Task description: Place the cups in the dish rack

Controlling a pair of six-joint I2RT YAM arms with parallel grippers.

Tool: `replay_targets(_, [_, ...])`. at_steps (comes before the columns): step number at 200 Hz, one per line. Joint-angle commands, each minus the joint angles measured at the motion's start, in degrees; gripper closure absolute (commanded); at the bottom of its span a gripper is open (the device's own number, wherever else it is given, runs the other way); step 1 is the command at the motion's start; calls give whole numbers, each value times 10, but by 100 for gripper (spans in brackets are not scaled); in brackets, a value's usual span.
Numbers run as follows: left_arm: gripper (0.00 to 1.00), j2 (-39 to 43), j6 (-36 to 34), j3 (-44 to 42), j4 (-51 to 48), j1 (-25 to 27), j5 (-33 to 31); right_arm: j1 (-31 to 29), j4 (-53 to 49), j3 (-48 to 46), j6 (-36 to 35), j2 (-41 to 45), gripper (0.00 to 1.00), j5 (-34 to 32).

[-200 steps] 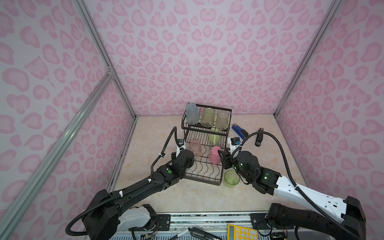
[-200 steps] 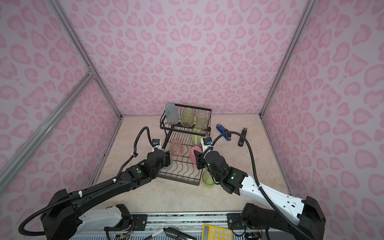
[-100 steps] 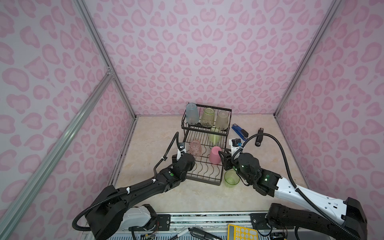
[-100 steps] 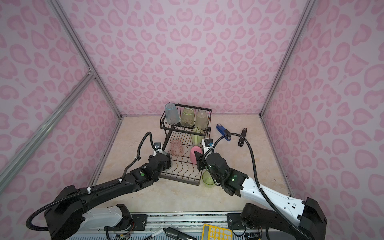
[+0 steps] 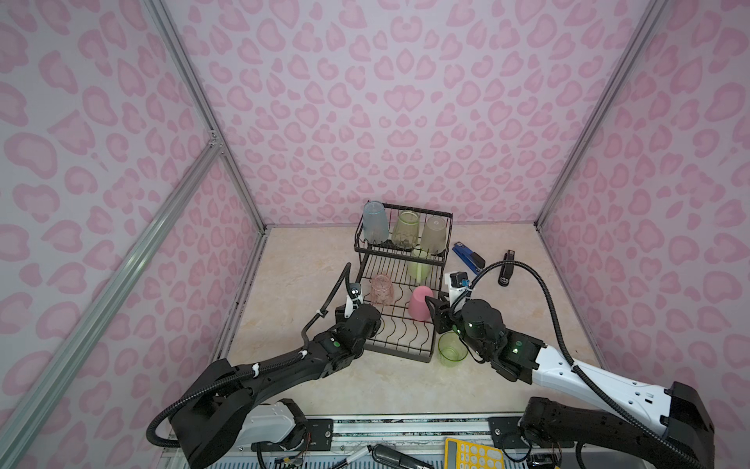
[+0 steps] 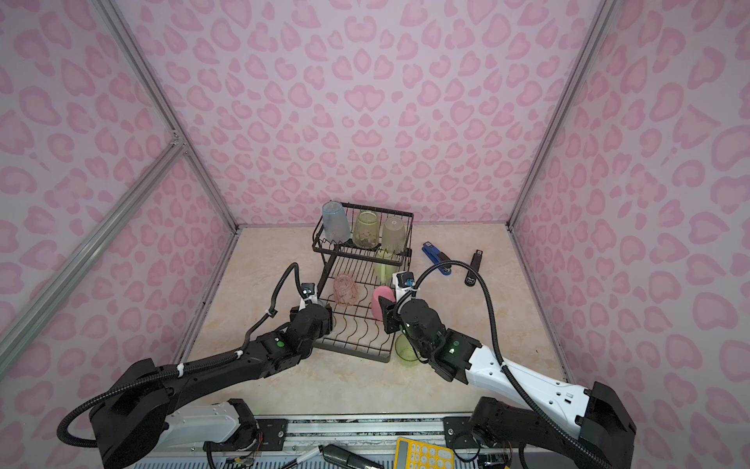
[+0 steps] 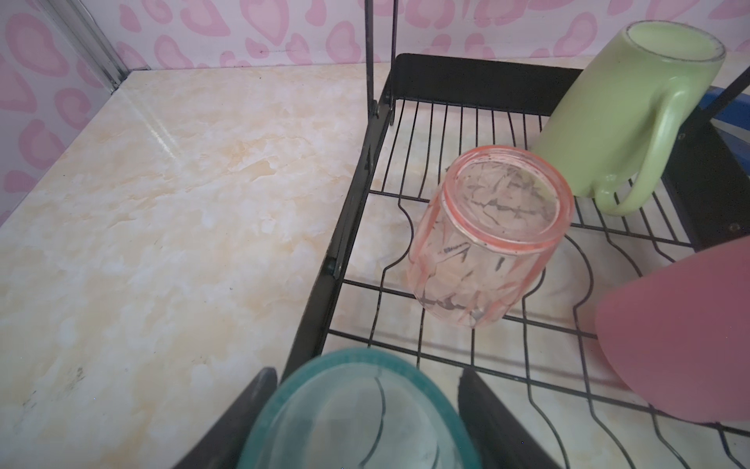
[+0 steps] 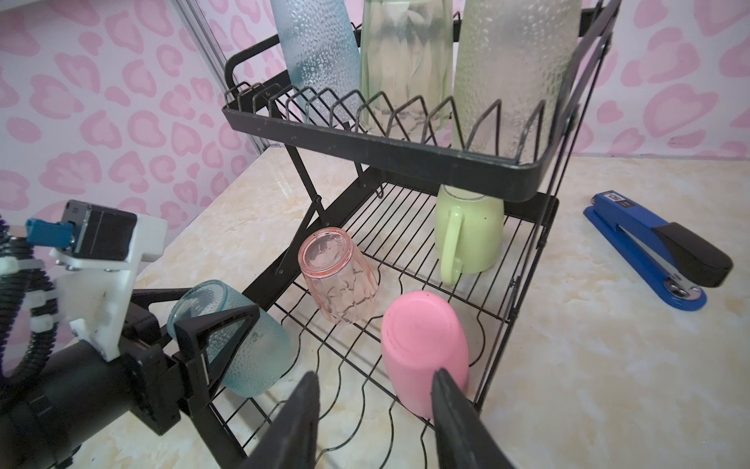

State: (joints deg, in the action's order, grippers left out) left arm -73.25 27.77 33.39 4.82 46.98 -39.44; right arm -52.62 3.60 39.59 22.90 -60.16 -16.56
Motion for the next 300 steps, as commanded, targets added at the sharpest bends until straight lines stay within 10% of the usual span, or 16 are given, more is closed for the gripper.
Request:
replay_targets(1, [49, -6, 9, -2, 12, 1, -14, -1, 4, -2, 3, -1, 55, -10])
replay_targets(300, [17, 35, 0, 24, -21, 9, -28, -99, -373, 77, 146, -1, 53, -80])
